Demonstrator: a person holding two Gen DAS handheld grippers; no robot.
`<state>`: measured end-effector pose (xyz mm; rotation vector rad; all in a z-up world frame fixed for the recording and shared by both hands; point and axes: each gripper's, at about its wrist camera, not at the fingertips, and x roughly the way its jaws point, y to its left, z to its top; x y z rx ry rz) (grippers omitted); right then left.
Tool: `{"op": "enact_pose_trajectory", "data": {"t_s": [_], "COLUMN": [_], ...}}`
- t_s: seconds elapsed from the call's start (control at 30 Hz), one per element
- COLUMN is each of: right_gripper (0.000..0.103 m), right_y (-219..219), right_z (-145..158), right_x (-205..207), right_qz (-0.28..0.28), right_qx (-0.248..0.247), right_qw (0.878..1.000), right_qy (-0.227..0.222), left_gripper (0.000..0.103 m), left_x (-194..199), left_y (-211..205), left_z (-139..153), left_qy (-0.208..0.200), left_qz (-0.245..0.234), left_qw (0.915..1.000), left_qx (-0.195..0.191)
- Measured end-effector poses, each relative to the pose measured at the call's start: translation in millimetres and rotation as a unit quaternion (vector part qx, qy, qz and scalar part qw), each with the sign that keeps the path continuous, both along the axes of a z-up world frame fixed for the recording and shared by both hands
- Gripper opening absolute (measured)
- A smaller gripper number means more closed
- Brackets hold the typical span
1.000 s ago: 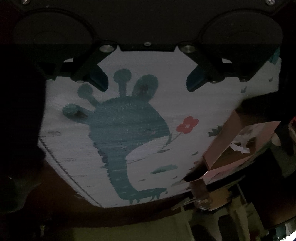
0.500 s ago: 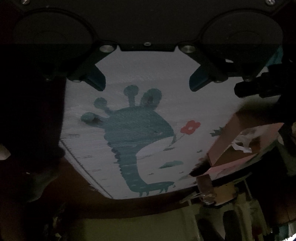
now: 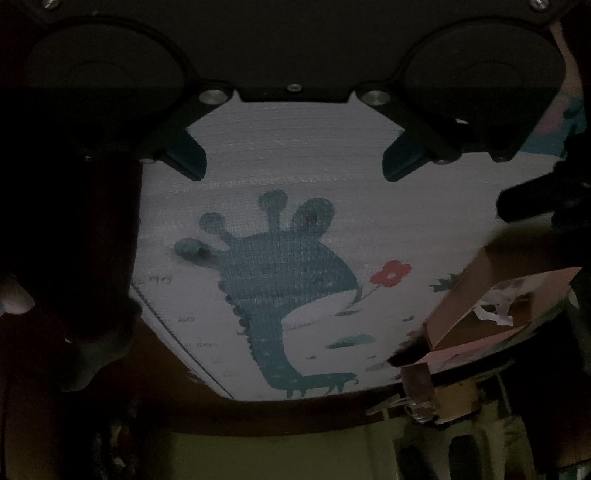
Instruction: Fold shopping bag
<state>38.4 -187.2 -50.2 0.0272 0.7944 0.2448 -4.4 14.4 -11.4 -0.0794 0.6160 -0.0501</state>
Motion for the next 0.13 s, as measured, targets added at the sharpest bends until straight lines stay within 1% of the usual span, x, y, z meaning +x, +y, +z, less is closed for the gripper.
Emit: {"op": "enact_pose_trajectory", "data": {"t_s": [0.13], "right_gripper": [0.103], "right_y": [2.9], "right_z": [-0.2], "right_x": [-2.0], "right_qz": [0.007], "right_qx": [0.0], "right_qw": [1.0], "right_qy": [-0.002], "left_gripper": [0.103], "left_x": [0.3], "left_y": [-1.7], "left_z": [0.6], "left_qy": [-0.001], "left_qz": [-0.003], "left_qw": [0.9999], "left_qx": [0.01]}}
